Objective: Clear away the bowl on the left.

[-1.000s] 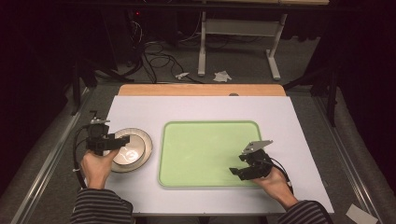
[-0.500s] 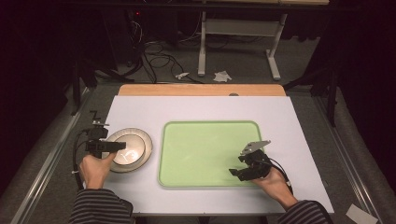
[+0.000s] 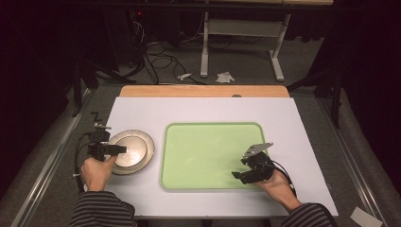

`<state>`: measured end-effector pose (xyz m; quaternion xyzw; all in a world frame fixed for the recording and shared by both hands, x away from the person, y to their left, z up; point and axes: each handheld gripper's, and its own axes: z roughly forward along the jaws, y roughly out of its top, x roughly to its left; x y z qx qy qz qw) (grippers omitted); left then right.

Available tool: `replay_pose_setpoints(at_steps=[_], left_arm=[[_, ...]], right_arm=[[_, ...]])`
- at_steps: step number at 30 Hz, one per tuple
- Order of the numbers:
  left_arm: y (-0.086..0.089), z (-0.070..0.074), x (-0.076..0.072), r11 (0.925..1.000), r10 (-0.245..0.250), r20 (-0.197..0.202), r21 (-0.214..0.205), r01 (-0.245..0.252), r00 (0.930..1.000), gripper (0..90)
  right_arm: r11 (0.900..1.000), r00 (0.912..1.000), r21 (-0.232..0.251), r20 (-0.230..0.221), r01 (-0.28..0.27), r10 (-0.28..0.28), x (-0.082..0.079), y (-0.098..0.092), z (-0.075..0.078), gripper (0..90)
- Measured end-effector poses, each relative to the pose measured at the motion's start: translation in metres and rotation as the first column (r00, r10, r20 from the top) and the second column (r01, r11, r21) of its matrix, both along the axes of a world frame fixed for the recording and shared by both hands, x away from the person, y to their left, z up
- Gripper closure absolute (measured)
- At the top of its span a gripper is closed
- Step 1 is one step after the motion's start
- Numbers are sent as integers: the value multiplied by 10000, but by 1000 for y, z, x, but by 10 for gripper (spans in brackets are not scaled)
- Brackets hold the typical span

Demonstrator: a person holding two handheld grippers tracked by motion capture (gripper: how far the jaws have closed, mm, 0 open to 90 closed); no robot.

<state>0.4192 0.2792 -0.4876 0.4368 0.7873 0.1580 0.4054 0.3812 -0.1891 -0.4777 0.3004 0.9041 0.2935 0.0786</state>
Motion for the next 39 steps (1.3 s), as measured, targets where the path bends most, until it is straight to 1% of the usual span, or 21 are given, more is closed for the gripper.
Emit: replay_pose_setpoints(at_steps=[3,5,6,8,9,13,15,16,18,22,24,25,27,28,29,31,34,37,39], left_arm=[[0,-1,0,10000,-6,-89,-22,6,10000,652],[0,-3,1,9997,51,-127,-218,-54,9999,689],[1,-2,0,9998,79,-133,-182,-82,9999,697],[2,-2,0,9998,146,-120,-137,-148,9998,741],[2,-3,1,9998,158,-148,-150,-160,9998,741],[4,-3,1,9989,141,-239,-444,-152,9996,772],[4,-3,0,9987,88,-248,-505,-101,9997,785],[5,-2,0,9972,53,-209,-747,-68,9998,818],[4,-2,0,9977,34,-217,-675,-49,9998,821],[5,-2,0,9971,25,-248,-762,-44,9997,822],[6,0,-1,9962,65,-133,-868,-76,9999,821],[6,0,-1,9965,57,-144,-835,-69,9999,820],[7,0,0,9945,54,-161,-1044,-71,9999,817],[8,0,0,9939,72,-170,-1102,-90,9998,816],[8,0,0,9934,85,-164,-1146,-103,9998,815],[9,1,0,9931,140,-155,-1159,-157,9998,812],[10,2,-1,9931,173,-112,-1162,-184,9998,811],[10,5,-1,9916,203,75,-1279,-192,9998,813],[10,9,-2,9918,167,200,-1269,-140,9997,813]], right_arm=[[10000,10000,-61,29,-47,47,0,0,0,365],[10000,10000,-48,17,-45,45,0,1,-1,365],[9999,10000,-44,32,-93,93,0,1,-1,365],[9999,10000,-51,23,-95,95,0,1,-1,365],[9999,10000,-55,23,-94,94,0,1,-1,365],[9999,9999,-28,16,-109,109,-1,2,-1,358],[9999,9999,-36,9,-115,115,-1,2,-1,357],[9999,9999,-51,73,-127,127,-1,2,-2,356],[9998,9998,-80,63,-161,162,-2,2,-1,355],[9997,9997,-70,91,-214,214,-1,2,-2,355],[9998,9998,-90,54,-186,187,-2,2,-2,355],[9997,9997,-114,55,-239,239,-2,2,-2,355],[9996,9997,-167,73,-219,220,-2,2,-2,354],[9995,9996,-192,151,-231,234,-2,2,-2,353],[9998,9998,-151,133,-142,144,-1,2,-2,351],[9997,9997,-206,200,-153,157,0,1,-3,349],[9998,9998,-193,166,-98,101,-1,1,-3,348],[9998,9999,-209,153,-37,40,-1,2,-3,347],[9998,9998,-202,196,-69,73,-1,2,-3,346]])
